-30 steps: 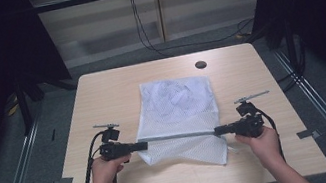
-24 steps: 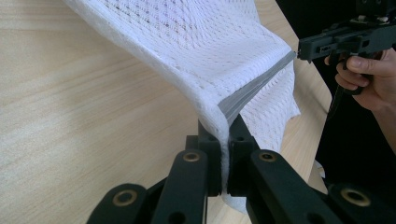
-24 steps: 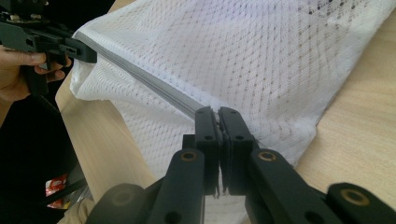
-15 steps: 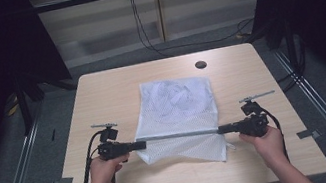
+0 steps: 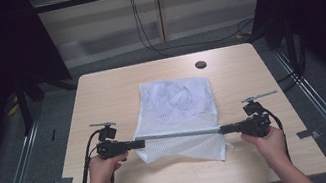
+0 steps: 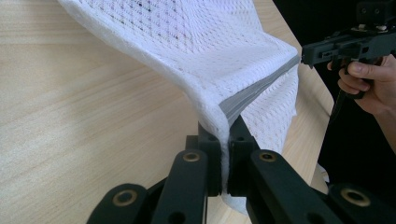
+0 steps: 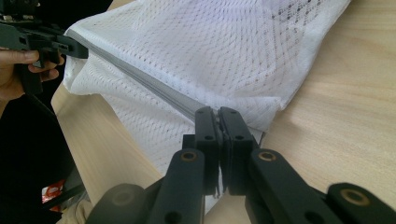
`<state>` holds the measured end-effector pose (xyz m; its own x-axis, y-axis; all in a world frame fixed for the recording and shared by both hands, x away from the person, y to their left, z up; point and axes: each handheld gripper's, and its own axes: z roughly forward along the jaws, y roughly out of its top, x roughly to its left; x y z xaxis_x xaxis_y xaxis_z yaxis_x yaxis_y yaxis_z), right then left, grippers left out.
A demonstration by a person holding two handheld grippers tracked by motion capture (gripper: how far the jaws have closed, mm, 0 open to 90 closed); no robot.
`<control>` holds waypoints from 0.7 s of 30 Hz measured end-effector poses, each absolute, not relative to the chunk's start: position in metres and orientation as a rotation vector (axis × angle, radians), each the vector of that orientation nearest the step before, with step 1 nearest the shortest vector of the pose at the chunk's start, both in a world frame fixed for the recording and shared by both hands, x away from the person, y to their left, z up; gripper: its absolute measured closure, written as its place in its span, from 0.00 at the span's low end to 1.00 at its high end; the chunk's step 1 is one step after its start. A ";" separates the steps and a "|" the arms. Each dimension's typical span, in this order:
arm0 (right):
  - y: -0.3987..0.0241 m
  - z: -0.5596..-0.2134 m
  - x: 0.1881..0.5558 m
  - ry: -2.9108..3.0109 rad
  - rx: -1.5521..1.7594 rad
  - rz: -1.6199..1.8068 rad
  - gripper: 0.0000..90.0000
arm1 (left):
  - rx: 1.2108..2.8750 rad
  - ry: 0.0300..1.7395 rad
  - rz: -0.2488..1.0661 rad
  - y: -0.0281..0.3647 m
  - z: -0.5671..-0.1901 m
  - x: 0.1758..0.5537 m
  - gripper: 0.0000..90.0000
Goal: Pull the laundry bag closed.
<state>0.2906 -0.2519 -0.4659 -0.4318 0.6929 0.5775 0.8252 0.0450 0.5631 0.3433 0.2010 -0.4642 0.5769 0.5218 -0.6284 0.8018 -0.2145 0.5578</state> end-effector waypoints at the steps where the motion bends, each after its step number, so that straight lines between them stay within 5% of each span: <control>1: -0.252 -0.466 0.290 -2.159 -1.586 -1.339 0.97 | 1.895 1.064 -0.375 0.201 -0.464 0.343 0.98; 5: -0.251 -0.465 0.290 -2.185 -1.596 -1.329 0.96 | 1.911 1.036 -0.373 0.198 -0.463 0.341 0.93; 14: -0.249 -0.462 0.289 -2.273 -1.623 -1.297 0.94 | 1.948 1.054 -0.210 0.201 -0.457 0.340 0.34; 21: -0.248 -0.459 0.288 -2.323 -1.694 -1.327 0.55 | 2.001 0.999 -0.039 0.197 -0.452 0.338 0.17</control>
<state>0.2884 -0.2484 -0.4589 -0.4272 0.7951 0.4304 0.7747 0.0764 0.6277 0.3381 0.1969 -0.4518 0.6770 0.6327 -0.3761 0.6598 -0.2954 0.6909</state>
